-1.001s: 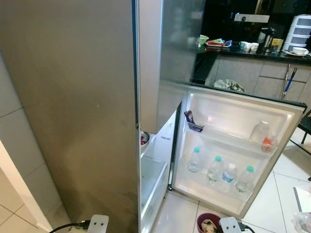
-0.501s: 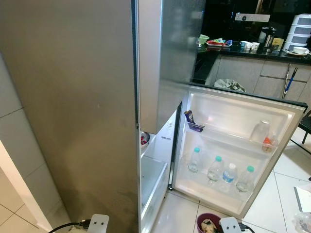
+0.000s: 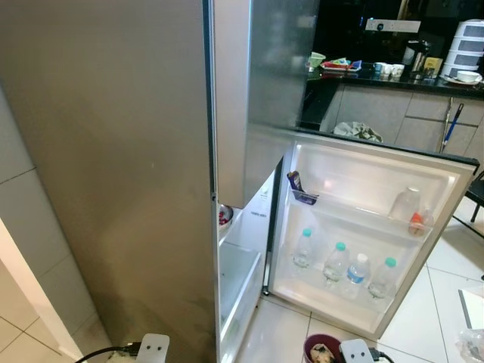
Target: Restocking fridge
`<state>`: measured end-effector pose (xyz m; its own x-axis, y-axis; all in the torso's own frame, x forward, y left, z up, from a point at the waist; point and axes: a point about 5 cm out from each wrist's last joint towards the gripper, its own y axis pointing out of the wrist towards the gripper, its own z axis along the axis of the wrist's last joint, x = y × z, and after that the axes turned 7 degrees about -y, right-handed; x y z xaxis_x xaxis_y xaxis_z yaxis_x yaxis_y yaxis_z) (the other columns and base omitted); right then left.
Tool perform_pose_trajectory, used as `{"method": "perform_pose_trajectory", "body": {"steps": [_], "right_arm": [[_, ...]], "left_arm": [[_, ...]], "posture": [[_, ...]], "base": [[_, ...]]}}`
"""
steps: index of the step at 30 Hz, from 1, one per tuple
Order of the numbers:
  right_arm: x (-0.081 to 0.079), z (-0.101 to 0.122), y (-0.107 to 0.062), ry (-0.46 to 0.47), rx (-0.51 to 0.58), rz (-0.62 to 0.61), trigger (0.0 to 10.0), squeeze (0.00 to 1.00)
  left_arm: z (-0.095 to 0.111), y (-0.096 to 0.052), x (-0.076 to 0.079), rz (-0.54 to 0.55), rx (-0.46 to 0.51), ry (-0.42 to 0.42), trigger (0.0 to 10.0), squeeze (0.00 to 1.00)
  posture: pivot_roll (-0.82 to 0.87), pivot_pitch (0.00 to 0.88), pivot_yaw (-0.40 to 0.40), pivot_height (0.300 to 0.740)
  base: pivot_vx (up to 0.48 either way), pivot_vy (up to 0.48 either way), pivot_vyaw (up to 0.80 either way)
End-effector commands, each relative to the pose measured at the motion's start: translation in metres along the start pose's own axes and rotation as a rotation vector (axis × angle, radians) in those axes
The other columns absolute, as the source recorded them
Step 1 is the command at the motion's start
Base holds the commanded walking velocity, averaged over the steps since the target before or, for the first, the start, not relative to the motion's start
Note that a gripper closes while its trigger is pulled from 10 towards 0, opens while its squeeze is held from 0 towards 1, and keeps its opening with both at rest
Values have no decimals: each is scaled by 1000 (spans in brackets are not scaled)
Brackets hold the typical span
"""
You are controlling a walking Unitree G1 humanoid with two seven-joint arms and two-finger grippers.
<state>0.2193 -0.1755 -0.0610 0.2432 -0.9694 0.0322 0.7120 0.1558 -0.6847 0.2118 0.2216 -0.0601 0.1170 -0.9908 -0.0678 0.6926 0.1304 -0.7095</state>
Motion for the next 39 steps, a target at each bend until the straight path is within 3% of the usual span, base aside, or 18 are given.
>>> {"method": "perform_pose_trajectory", "body": {"steps": [1, 2, 3, 4, 5, 6, 7, 8, 9, 10, 11, 12, 13, 16, 17, 26, 28, 39], "right_arm": [[0, -1, 0, 5, -4, -7, 6157, 0], [2, -2, -1, 11, -11, -22, 10000, 0], [1, -2, -1, 47, -6, -8, 10000, 0], [1, -2, -1, 53, -2, 7, 0, 0], [1, -2, -1, 53, -2, 7, 0, 0], [2, -2, -1, 33, -2, -1, 1765, 0], [2, -2, -1, 33, -2, -1, 1765, 0], [4, -2, -1, 12, -7, -22, 4902, 0], [4, -2, -1, 12, -7, -22, 4902, 0], [4, -3, -1, 51, -3, -17, 10000, 0], [3, -4, -2, 81, 3, 6, 0, 0], [2, -4, -2, 84, 6, 20, 0, 0], [3, -7, -3, 78, -12, -2, 7451, 0], [5, -8, -3, 65, -28, -24, 7451, 0], [5, -9, -3, 56, -38, -29, 10000, 0], [4, -5, -1, 5, -40, -27, 10000, 0], [4, -4, -1, -6, -41, -25, 10000, 0], [4, -5, 0, -21, -64, -24, 10000, 0]], "left_arm": [[-4, -1, 2, -9, -17, 11, 10000, 0], [-4, -1, 1, -8, -18, 11, 10000, 0], [-4, -1, 1, -7, -19, 12, 10000, 0], [-4, -1, 1, -7, -20, 13, 10000, 0], [-4, -1, 1, -7, -20, 13, 10000, 0], [-4, -1, 0, -7, -21, 15, 10000, 0], [-4, -1, 0, -7, -21, 15, 10000, 0], [-4, -1, 0, -7, -21, 15, 10000, 0], [-4, -1, 0, -7, -21, 15, 10000, 0], [-4, 0, 0, -8, -21, 15, 10000, 0], [-3, 0, 1, -9, -21, 16, 10000, 0], [-3, 0, 1, -10, -20, 16, 10000, 0], [-2, 0, 1, -11, -20, 16, 10000, 0], [-2, 0, 2, -12, -20, 16, 10000, 0], [-2, 0, 2, -12, -20, 16, 10000, 0], [-1, 0, 3, -29, -6, -8, 10000, 0], [0, 0, 6, -61, 1, -81, 10000, 0], [7, 1, 10, -71, 49, -52, 10000, 0]], "posture": [[-6, 35, -38, 734], [-6, 35, -38, 734], [-7, 36, -36, 734], [-9, 34, -35, 734], [-9, 34, -35, 734], [-9, 35, -35, 734], [-9, 35, -35, 734], [-9, 35, -35, 734], [-9, 35, -35, 734], [-10, 36, -33, 734], [-10, 36, -34, 734], [-8, 36, -35, 734], [-9, 36, -34, 734], [-9, 36, -34, 734], [-9, 34, -33, 734], [-7, 36, -31, 734], [-6, 35, -31, 734], [-2, 21, -38, 734]], "base": [[0, 0, 0], [0, 0, 0], [0, 0, 0], [0, 0, 0], [0, 0, 0], [0, 0, 0], [0, 0, 0], [0, 0, 0], [0, 0, 0], [0, 0, 0], [0, 0, 0], [0, 0, 0], [0, 0, 0], [0, 0, 0], [0, 0, 0], [0, 0, 0], [0, 0, 0], [0, 0, 0]]}}
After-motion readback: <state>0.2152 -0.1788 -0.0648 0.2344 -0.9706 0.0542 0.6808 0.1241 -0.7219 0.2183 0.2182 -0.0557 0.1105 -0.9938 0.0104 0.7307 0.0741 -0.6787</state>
